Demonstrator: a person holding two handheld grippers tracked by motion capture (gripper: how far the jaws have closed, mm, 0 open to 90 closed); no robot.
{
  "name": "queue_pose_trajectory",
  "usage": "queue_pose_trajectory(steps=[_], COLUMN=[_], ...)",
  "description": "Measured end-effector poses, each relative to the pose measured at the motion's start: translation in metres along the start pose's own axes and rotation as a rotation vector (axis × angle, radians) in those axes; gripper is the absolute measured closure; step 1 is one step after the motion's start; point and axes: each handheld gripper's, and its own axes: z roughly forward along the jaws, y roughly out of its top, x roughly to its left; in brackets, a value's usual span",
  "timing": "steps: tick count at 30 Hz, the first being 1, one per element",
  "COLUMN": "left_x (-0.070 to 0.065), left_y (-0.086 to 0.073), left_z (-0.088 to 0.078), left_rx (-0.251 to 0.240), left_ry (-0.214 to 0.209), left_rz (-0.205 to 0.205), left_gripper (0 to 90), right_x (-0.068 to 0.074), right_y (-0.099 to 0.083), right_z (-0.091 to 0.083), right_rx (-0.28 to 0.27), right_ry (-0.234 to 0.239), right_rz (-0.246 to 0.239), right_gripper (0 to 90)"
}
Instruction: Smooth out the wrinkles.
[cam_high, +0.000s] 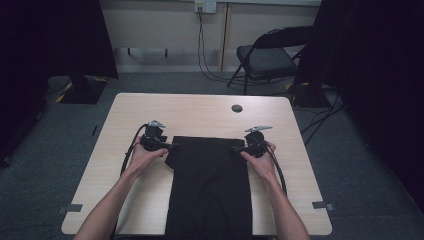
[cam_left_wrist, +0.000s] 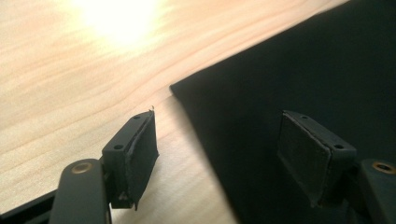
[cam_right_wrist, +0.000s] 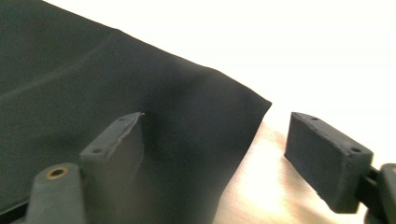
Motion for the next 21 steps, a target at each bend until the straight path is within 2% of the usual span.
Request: queue_pose_trajectory(steps=[1, 3, 5, 8, 9, 11, 12, 13, 14, 15, 16, 17, 19, 21], left_x=[-0.001, -0.007, -0.011, -0.017, -0.021, -0.027, -0.029, -0.033, -0.034, -0.035, -0.034, -0.032, -0.027, -0.025], left_y=[-0.001, -0.001, -0.001, -0.001, -0.001, 0.0, 0.0, 0.001, 0.0, 0.0, -0.002, -0.002, -0.001, 0.004], left_z=[0.004, 0.007, 0.009, 0.015, 0.017, 0.018, 0.019, 0.018, 0.018, 0.017, 0.017, 0.017, 0.018, 0.015], left_rx=[0.01, 0.003, -0.002, -0.021, -0.027, -0.029, -0.028, -0.021, -0.024, -0.025, -0.031, -0.035, -0.047, -0.059], left_ry=[-0.011, -0.008, -0.047, -0.087, -0.09, -0.064, -0.045, -0.043, -0.048, -0.051, -0.075, -0.084, -0.089, -0.081], left_rz=[0.003, 0.042, 0.051, 0.066, 0.066, 0.097, 0.121, 0.141, 0.142, 0.137, 0.121, 0.1, 0.06, 0.044], left_gripper=[26.8, 25.3, 25.0, 19.9, 19.9, 21.1, 31.5, 38.8, 46.1, 58.1, 72.9, 80.4, 84.0, 84.7], right_x=[-0.001, 0.0, 0.002, 0.006, 0.01, 0.021, 0.026, 0.029, 0.033, 0.037, 0.039, 0.038, 0.036, 0.036], right_y=[-0.001, -0.001, 0.0, 0.004, 0.006, 0.007, 0.008, 0.008, 0.009, 0.01, 0.01, 0.01, 0.009, 0.015], right_z=[0.001, 0.003, 0.005, 0.009, 0.012, 0.016, 0.017, 0.017, 0.018, 0.018, 0.017, 0.017, 0.017, 0.015], right_rx=[-0.008, -0.023, -0.027, -0.03, -0.029, -0.03, -0.027, -0.025, -0.02, -0.011, -0.006, -0.004, -0.012, -0.034], right_ry=[0.0, 0.016, 0.017, 0.1, 0.108, 0.105, 0.081, 0.079, 0.075, 0.055, 0.054, 0.064, 0.082, 0.085], right_rz=[0.004, 0.008, -0.001, 0.029, 0.017, -0.015, -0.032, -0.047, -0.059, -0.077, -0.087, -0.076, -0.055, -0.044], right_gripper=[17.4, 16.8, 16.7, 16.9, 17.2, 20.4, 28.4, 33.8, 42.7, 52.7, 63.4, 70.6, 79.2, 81.3])
